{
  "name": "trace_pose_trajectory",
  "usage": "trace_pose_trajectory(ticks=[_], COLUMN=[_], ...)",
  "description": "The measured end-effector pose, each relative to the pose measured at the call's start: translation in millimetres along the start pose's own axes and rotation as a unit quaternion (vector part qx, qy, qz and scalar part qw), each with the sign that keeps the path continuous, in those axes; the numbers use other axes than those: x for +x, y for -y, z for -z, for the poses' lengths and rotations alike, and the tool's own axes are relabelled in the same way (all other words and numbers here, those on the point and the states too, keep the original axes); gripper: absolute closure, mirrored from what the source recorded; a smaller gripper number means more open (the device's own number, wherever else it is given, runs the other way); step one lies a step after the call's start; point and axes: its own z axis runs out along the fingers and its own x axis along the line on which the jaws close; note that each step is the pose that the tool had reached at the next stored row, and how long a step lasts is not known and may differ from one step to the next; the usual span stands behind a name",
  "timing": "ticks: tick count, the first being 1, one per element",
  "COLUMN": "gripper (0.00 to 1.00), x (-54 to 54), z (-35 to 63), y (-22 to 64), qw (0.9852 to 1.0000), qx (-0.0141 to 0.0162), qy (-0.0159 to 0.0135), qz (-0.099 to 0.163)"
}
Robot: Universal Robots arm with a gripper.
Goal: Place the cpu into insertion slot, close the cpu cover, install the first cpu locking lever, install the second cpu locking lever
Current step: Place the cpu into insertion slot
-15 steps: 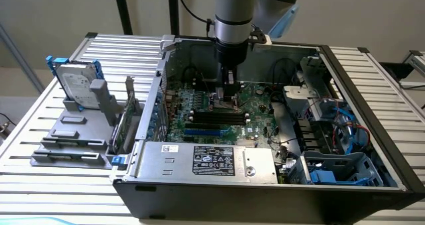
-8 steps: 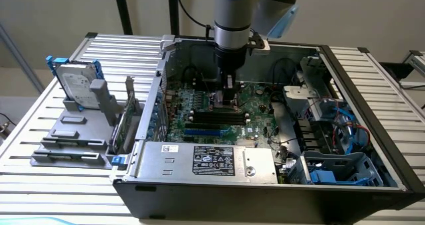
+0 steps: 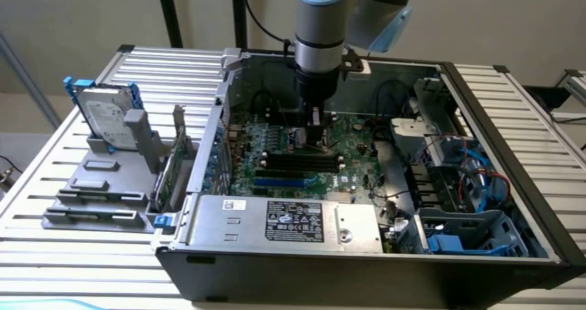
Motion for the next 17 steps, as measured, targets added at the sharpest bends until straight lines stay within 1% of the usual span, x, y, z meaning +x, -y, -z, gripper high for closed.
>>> trace_pose_trajectory(ticks=[4,10,17], gripper=[0.45,0.45,0.45], x=[0.3,2.5,4.0], z=[-2.4,-4.7,-6.4], y=[0.1,0.1,0.1], qw=[1.0000,1.0000,1.0000], qx=[0.0019,0.0059,0.0067], qy=[0.0005,0.0006,0.0007], qz=[0.000,-0.003,-0.006])
